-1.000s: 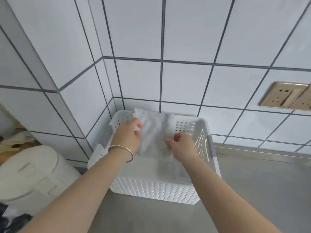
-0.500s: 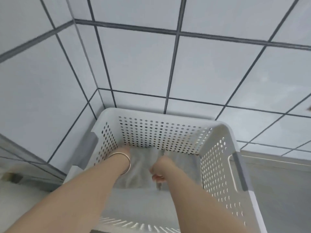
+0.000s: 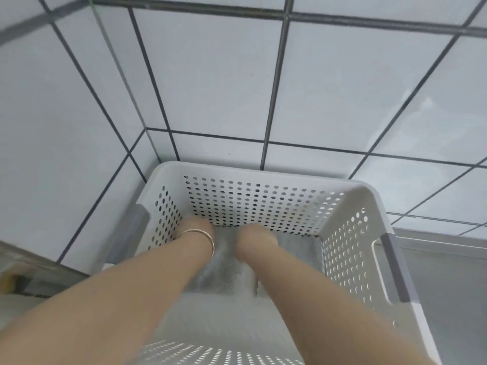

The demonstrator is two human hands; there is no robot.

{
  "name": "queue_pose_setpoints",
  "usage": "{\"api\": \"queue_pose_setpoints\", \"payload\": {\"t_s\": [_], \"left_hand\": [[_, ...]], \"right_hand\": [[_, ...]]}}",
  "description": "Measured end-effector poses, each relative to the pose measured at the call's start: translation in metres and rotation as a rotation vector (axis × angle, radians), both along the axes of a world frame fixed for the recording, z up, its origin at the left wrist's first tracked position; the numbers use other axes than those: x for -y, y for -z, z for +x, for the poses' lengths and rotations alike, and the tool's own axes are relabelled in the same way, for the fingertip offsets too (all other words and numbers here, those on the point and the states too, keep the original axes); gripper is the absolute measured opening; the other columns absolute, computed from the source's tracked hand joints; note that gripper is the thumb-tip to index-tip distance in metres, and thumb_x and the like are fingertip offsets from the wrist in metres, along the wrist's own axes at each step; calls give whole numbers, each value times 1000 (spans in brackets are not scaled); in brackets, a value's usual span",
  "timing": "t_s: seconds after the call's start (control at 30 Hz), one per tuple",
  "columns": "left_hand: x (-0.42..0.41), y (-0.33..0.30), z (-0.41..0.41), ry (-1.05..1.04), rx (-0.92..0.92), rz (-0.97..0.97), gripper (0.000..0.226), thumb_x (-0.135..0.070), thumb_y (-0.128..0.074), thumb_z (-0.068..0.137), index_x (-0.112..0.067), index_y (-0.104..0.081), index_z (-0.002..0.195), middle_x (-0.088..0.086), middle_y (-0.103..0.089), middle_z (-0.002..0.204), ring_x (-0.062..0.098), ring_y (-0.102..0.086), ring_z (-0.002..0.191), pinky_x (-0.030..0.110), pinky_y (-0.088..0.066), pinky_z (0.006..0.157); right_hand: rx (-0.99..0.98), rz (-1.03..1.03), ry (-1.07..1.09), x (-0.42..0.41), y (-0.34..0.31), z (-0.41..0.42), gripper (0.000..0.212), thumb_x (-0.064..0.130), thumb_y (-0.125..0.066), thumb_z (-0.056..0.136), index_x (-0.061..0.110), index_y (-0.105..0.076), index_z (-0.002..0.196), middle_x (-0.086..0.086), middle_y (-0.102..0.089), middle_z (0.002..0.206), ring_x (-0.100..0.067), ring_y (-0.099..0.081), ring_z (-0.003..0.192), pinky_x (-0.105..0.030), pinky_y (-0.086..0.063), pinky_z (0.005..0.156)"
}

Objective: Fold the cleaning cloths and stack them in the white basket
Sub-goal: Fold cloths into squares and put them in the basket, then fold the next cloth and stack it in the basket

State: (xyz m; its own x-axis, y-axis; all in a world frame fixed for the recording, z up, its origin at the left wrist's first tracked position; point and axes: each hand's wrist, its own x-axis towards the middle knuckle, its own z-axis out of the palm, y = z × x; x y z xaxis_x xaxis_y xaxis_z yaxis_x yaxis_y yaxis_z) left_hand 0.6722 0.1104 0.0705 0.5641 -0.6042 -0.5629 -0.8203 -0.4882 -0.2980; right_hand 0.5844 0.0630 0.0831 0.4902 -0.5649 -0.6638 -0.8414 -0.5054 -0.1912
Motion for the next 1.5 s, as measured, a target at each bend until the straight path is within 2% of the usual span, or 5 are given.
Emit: {"api": "queue_pose_setpoints", "payload": {"t_s": [0.23, 0.53, 1.03, 1.27, 1.5], "left_hand": [[4, -131, -84, 279, 9, -242, 17, -10, -41, 88, -18, -56, 91, -3, -42, 66, 19, -49, 71, 26, -40, 67], [-7, -181, -272, 677, -210, -722, 31, -13, -44, 82, -29, -36, 57, -6, -52, 67, 21, -49, 64, 27, -33, 54], [60, -8, -594, 804, -549, -470, 23, -37, -47, 91, -29, -59, 109, -7, -65, 111, 17, -57, 107, 26, -42, 82], [88, 23, -655, 664, -505, -600, 25, -22, -50, 89, -26, -57, 113, -7, -54, 117, 18, -53, 110, 25, -42, 77], [116, 34, -662, 813, -519, -732, 68, -25, -86, 31, -32, -68, 95, -19, -69, 89, 5, -68, 85, 15, -54, 66]], "right_hand": [[259, -390, -172, -16, -126, -71, 30, 4, -40, 92, 8, -58, 115, -8, -58, 117, -27, -57, 108, -30, -40, 69], [703, -995, 378, -46, -149, -293, 24, 17, -61, 59, 16, -37, 53, 0, -38, 38, -22, -20, 39, -13, 2, 50], [269, -537, 764, 1, 10, -669, 35, 17, -45, 92, 21, -55, 126, 2, -54, 126, -19, -48, 118, -28, -43, 81], [162, -655, 381, 75, 40, -723, 70, 3, -51, 83, 19, -24, 145, -1, -33, 147, -22, -23, 138, -34, -17, 114], [119, -712, 188, 93, 48, -731, 19, 23, -83, 54, 23, -68, 64, 4, -62, 62, -17, -60, 66, -28, -49, 66]]}}
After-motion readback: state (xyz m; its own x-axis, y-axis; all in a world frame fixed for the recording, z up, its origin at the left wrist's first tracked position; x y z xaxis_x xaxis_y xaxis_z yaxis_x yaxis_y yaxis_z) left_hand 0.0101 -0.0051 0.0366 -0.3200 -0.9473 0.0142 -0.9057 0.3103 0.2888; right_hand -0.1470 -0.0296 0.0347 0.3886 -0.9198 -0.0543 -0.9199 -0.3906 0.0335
